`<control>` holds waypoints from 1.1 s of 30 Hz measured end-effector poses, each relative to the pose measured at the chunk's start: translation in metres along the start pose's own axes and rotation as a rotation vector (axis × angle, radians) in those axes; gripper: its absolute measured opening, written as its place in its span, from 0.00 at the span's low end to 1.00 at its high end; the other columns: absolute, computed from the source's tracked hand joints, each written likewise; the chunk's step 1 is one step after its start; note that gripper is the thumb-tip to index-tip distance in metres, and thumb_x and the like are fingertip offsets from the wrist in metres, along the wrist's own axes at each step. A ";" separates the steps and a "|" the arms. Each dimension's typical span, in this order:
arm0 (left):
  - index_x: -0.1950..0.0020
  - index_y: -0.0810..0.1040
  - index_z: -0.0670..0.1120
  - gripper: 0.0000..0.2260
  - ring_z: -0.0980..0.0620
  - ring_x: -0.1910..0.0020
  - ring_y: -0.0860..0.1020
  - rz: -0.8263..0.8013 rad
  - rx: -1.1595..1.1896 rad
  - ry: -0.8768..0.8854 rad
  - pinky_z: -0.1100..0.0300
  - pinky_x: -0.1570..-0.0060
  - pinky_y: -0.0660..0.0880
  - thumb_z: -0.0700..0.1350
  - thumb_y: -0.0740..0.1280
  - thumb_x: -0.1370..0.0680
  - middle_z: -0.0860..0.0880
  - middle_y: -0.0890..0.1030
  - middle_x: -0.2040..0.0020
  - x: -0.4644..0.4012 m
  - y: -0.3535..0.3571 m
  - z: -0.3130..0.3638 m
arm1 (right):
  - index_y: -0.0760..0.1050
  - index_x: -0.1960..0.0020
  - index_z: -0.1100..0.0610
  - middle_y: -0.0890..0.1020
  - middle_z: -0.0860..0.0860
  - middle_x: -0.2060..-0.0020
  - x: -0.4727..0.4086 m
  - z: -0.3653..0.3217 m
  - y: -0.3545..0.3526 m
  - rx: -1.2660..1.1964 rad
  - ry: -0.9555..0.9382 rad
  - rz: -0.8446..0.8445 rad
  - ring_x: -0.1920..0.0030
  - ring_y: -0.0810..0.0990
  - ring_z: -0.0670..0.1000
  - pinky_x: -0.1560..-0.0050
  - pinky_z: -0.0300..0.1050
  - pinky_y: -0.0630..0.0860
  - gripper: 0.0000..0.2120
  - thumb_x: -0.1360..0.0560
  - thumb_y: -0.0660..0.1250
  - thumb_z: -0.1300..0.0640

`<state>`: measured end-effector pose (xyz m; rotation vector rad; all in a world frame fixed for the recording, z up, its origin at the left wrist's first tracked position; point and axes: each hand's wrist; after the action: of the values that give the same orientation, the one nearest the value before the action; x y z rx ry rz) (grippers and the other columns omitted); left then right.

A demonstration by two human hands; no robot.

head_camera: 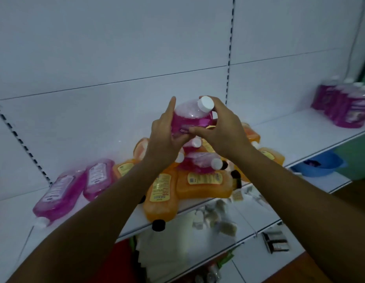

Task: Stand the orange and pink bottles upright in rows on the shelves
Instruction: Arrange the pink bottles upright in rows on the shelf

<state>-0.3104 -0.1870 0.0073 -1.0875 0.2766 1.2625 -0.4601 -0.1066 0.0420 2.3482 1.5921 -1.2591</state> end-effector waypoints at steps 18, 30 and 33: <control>0.32 0.68 0.51 0.27 0.50 0.45 0.79 -0.361 0.241 0.107 0.56 0.46 0.76 0.56 0.73 0.28 0.51 0.79 0.40 -0.064 0.263 0.164 | 0.73 0.39 0.50 0.76 0.41 0.51 0.063 0.117 -0.243 0.323 0.191 0.395 0.51 0.75 0.42 0.51 0.23 0.68 0.26 0.33 0.78 0.58; 0.30 0.65 0.48 0.28 0.48 0.43 0.77 -0.588 0.310 -0.013 0.53 0.39 0.75 0.51 0.72 0.26 0.48 0.77 0.38 -0.179 0.449 0.113 | 0.71 0.32 0.53 0.79 0.49 0.40 -0.039 0.304 -0.313 0.461 0.342 0.313 0.45 0.73 0.44 0.45 0.28 0.65 0.31 0.33 0.78 0.56; 0.32 0.66 0.47 0.24 0.54 0.49 0.77 -0.609 0.422 -0.066 0.68 0.46 0.74 0.45 0.72 0.25 0.51 0.76 0.43 -0.215 0.492 0.096 | 0.70 0.31 0.53 0.78 0.51 0.39 -0.079 0.351 -0.327 0.478 0.373 0.269 0.41 0.75 0.50 0.38 0.39 0.71 0.31 0.31 0.77 0.55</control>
<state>-0.8439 -0.2898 -0.0404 -0.6858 0.1344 0.6516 -0.9389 -0.1683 -0.0166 3.1164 1.0611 -1.3129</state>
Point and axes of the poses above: each hand's wrist, its own x-axis away from the middle knuckle, its own y-axis out of the palm, z = x × y
